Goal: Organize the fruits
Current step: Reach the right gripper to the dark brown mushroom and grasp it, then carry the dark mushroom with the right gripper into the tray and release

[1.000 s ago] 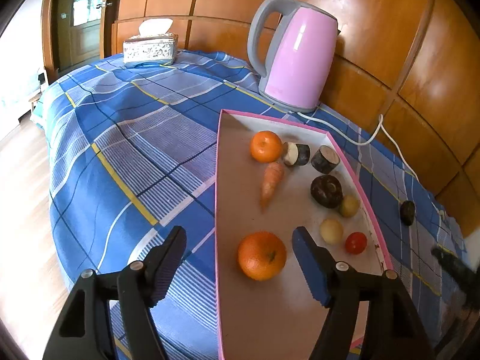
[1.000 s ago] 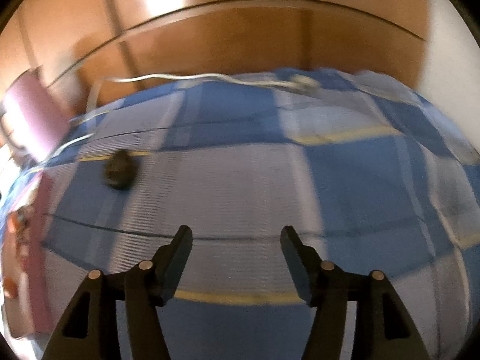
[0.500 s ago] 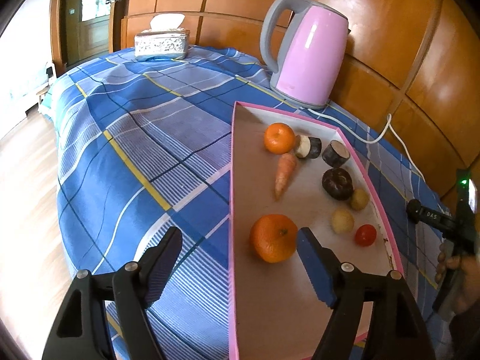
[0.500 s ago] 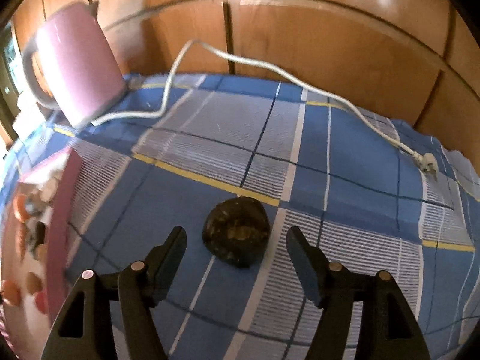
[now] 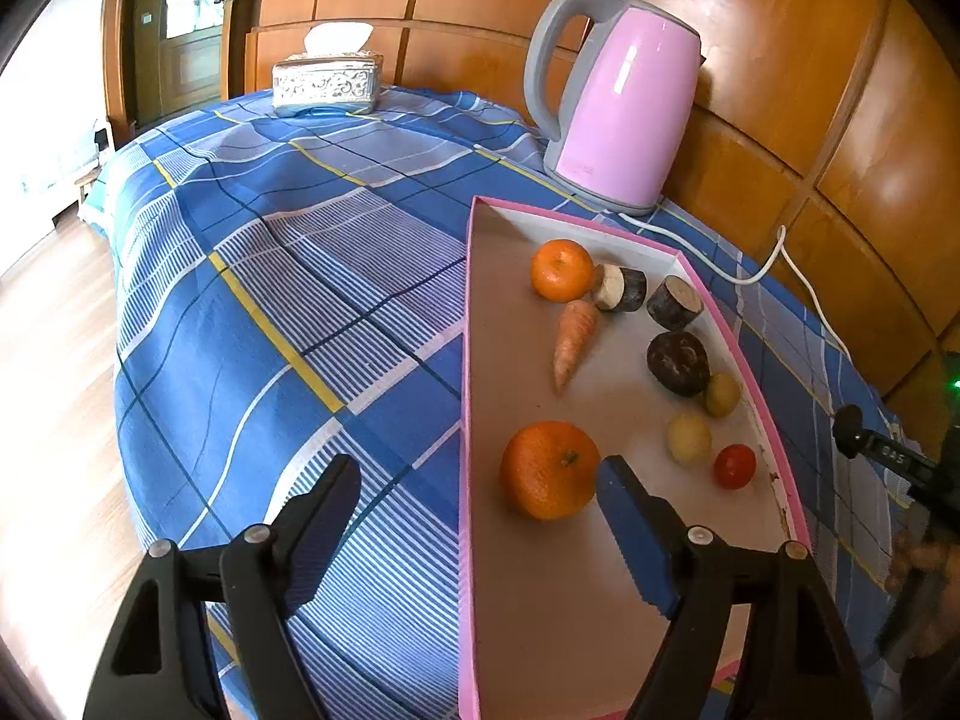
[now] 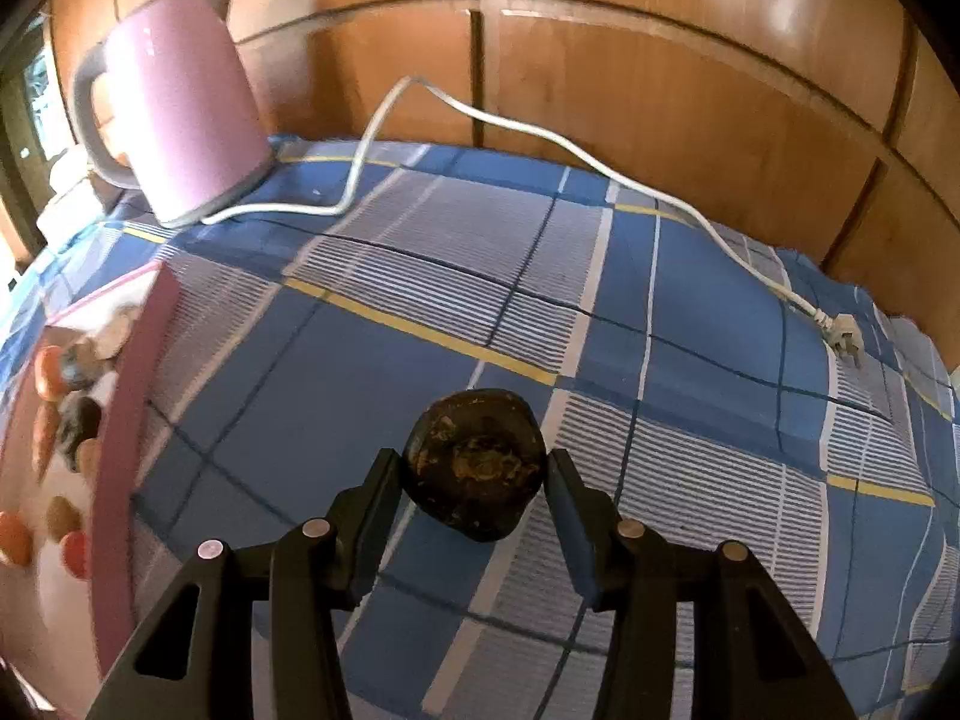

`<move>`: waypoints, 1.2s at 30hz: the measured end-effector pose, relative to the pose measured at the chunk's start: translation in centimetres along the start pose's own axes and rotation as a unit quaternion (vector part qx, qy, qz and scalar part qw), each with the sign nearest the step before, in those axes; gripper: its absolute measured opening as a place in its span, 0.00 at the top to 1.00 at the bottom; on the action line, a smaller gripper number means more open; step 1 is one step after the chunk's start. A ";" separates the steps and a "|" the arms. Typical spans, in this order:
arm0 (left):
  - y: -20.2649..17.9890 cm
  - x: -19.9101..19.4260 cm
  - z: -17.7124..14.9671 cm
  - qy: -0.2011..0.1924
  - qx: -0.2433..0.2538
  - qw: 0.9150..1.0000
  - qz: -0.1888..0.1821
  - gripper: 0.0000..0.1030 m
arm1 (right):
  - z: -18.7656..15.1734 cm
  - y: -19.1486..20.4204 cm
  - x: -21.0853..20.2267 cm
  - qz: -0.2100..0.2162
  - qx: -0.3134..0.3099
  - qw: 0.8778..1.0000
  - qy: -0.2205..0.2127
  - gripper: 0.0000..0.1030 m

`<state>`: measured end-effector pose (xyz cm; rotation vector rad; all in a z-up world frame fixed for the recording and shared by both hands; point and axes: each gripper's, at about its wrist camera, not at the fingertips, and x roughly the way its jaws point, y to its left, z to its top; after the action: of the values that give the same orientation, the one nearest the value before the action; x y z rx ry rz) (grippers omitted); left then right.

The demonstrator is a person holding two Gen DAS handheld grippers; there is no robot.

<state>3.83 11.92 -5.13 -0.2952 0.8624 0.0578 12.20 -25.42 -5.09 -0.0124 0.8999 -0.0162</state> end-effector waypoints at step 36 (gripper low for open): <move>1.9 -0.2 0.0 -0.006 -0.033 0.999 0.001 0.21 | -1.3 21.7 -2.6 0.208 -0.197 0.958 0.012 0.50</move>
<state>3.39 13.77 -5.41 -0.3547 0.8497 0.0905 9.80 -3.64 -4.22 -0.1951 0.9034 0.5568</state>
